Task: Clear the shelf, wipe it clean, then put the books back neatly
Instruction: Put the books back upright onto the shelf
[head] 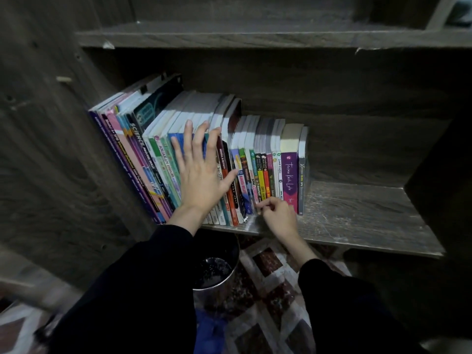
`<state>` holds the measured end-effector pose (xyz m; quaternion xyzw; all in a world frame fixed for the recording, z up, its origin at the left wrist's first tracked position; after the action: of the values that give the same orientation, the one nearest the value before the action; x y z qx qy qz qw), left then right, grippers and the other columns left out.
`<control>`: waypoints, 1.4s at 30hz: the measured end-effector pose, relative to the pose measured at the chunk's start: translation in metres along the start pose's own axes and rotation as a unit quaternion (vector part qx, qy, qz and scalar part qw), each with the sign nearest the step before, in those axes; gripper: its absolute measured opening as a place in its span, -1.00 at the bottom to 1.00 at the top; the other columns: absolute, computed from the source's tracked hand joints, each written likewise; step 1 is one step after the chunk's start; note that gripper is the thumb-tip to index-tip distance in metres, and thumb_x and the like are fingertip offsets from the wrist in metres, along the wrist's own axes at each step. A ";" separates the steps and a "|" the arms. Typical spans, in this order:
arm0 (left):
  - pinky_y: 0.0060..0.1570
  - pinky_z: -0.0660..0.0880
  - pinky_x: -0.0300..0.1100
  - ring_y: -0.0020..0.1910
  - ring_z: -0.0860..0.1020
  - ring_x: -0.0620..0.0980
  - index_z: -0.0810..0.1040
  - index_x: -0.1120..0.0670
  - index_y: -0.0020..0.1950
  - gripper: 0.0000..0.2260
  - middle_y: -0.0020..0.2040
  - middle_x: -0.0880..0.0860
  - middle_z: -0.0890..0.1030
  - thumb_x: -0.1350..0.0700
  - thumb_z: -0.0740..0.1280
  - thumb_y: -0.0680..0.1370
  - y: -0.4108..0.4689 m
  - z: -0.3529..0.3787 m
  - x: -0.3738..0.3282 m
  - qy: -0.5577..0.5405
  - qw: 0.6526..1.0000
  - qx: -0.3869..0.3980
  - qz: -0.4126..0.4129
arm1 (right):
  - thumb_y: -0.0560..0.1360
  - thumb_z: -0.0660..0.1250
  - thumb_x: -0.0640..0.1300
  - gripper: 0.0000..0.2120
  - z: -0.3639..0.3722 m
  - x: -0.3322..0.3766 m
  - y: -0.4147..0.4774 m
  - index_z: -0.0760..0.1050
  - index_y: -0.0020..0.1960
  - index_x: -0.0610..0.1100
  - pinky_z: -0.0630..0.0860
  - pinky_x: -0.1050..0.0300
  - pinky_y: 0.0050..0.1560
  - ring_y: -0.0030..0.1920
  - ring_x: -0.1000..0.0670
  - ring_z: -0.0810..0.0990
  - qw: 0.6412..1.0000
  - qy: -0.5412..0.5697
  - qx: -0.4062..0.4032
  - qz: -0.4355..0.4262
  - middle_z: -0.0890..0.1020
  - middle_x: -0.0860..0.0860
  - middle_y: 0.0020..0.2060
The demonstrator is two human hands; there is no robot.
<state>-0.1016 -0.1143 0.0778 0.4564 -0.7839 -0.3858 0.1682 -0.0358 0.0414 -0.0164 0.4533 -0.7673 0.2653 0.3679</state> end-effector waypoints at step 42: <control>0.49 -0.21 0.04 0.52 -0.20 0.06 -0.21 0.10 0.54 0.01 0.54 0.08 -0.16 0.02 0.50 0.40 -0.030 -0.021 0.005 -0.015 0.998 0.064 -0.004 | 0.52 0.30 -0.18 -0.96 0.080 0.022 -0.043 0.51 -0.08 -0.13 0.30 0.15 -0.16 -0.04 -0.08 0.51 0.997 -0.034 -0.052 -0.048 0.53 -0.02 -0.14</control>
<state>-0.0741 -0.1369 0.0686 0.4636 -0.8075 -0.3425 0.1250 -0.0305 -0.0480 -0.0423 0.4791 -0.7692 0.1917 0.3768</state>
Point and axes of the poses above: each hand's wrist, its own y-axis towards the middle knuckle, its own z-axis out of the palm, x = y × z, the point moved 2 cm from there along y, towards the middle knuckle
